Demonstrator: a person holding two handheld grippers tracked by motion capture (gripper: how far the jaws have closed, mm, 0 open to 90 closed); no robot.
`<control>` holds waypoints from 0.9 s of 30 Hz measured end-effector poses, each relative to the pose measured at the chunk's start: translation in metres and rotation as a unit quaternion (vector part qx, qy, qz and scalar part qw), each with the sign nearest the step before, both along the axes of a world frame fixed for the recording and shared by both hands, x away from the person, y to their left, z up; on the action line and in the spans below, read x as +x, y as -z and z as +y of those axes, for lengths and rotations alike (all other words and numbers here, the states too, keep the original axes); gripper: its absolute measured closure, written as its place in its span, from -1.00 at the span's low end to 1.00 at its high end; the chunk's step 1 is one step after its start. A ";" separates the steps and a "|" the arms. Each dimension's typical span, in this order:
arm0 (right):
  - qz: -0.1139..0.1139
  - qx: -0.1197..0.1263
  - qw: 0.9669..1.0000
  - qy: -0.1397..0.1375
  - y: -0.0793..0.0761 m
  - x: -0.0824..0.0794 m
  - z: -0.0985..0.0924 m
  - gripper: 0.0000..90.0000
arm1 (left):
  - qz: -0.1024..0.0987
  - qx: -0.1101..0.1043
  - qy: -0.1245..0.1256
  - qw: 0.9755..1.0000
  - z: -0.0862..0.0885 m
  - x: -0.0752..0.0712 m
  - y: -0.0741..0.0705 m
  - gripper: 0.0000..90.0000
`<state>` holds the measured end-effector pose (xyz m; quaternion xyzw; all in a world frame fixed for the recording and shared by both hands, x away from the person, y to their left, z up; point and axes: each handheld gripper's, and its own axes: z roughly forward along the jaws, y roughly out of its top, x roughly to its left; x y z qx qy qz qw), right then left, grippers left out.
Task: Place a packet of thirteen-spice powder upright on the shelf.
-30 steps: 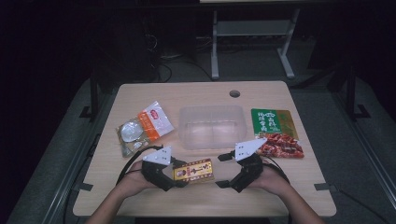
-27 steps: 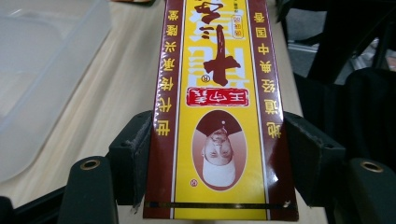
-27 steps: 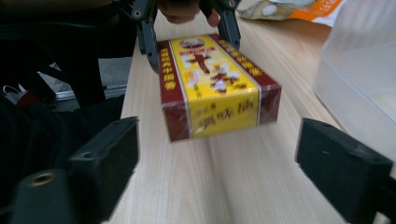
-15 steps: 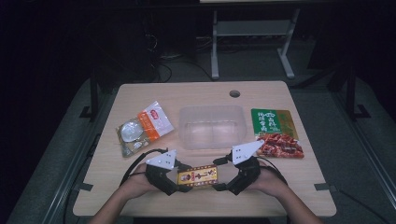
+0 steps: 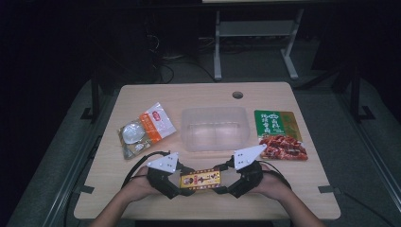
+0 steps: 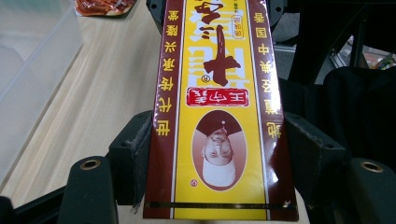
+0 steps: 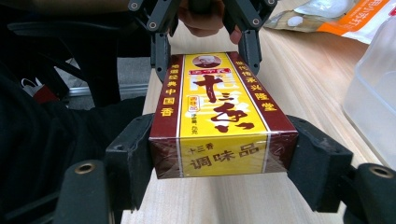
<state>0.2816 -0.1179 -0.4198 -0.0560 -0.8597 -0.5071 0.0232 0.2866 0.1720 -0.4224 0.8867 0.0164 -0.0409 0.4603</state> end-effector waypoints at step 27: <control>0.000 -0.022 0.999 0.041 -0.004 0.000 -0.011 -0.28 | 0.016 0.032 -0.094 0.995 0.024 -0.006 0.006 -0.76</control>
